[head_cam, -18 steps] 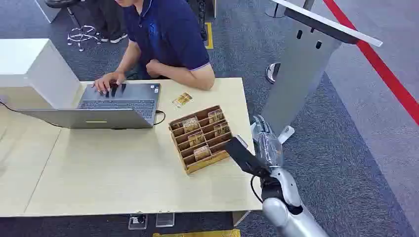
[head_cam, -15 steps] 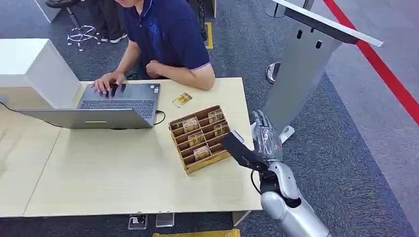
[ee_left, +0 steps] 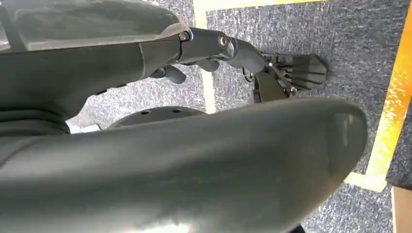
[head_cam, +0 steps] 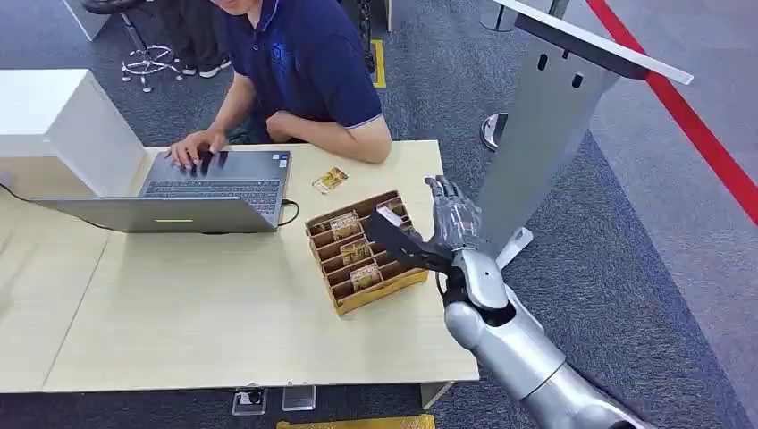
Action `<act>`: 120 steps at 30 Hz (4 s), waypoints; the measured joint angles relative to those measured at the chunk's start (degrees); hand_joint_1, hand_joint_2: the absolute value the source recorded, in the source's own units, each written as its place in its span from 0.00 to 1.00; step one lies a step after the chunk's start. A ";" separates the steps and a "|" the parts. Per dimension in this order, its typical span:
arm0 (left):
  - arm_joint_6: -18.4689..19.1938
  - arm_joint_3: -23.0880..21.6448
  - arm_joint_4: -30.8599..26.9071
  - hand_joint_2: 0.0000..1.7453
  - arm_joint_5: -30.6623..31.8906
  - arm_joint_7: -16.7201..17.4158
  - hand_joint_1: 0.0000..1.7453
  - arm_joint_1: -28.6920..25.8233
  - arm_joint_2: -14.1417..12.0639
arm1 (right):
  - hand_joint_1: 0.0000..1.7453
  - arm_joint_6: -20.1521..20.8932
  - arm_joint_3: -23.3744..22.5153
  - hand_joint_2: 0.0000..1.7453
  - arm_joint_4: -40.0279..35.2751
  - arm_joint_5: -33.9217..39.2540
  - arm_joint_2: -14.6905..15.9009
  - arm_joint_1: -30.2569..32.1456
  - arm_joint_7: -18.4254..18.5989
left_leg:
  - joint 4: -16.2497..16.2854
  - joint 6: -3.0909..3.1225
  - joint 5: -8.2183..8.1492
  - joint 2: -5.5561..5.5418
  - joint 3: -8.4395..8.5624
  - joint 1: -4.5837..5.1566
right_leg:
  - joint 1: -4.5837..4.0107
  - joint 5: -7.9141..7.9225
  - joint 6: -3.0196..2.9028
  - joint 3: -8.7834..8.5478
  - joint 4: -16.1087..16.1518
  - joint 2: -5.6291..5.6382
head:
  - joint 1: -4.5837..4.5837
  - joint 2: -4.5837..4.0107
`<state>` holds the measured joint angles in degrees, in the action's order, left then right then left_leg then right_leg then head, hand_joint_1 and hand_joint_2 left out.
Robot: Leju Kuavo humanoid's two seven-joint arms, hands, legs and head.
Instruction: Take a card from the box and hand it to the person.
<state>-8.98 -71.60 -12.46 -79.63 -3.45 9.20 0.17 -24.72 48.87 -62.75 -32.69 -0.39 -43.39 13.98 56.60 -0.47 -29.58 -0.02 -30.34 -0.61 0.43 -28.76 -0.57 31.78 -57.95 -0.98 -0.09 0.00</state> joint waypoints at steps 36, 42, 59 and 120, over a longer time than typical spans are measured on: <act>0.09 0.00 0.00 0.00 -0.21 -0.26 0.00 -0.15 0.00 | 0.00 0.41 -0.74 1.00 -1.35 6.37 0.61 1.08 -3.26 | 0.00 0.00 0.00 0.00 0.00 0.00 | 0.00 0.00 0.00 0.02 0.01 -0.01 | -0.09 0.00; 0.09 0.00 0.00 0.00 -0.26 -0.28 0.00 -0.19 0.00 | 0.00 0.57 -0.87 1.00 -1.62 7.90 0.68 1.39 -3.98 | 0.00 0.00 0.00 0.00 0.00 0.00 | 0.00 0.00 0.00 0.01 0.02 0.00 | -0.09 0.00; 0.13 0.00 0.02 0.00 -0.37 -0.37 0.00 -0.27 -0.02 | 0.00 0.94 -1.41 1.00 -2.76 12.12 1.24 2.38 -6.02 | 0.00 0.01 -0.01 0.01 0.02 0.00 | 0.00 0.00 0.00 0.00 0.04 0.00 | 0.06 0.00; 0.20 0.00 0.13 0.00 -0.74 -0.81 0.00 -0.76 -0.04 | 0.00 2.08 -3.56 1.00 -7.42 22.29 3.38 6.90 -11.22 | 0.00 0.02 -0.03 -0.01 -0.03 0.00 | 0.00 -0.01 0.01 0.01 0.05 -0.03 | -0.13 0.00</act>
<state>-8.79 -71.60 -12.33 -80.37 -4.26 8.44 0.13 -22.64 45.31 -70.18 -10.39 2.99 -36.49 2.76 56.61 -0.46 -29.61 -0.03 -30.37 -0.60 0.43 -28.77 -0.55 31.79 -57.90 -1.01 -0.22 0.00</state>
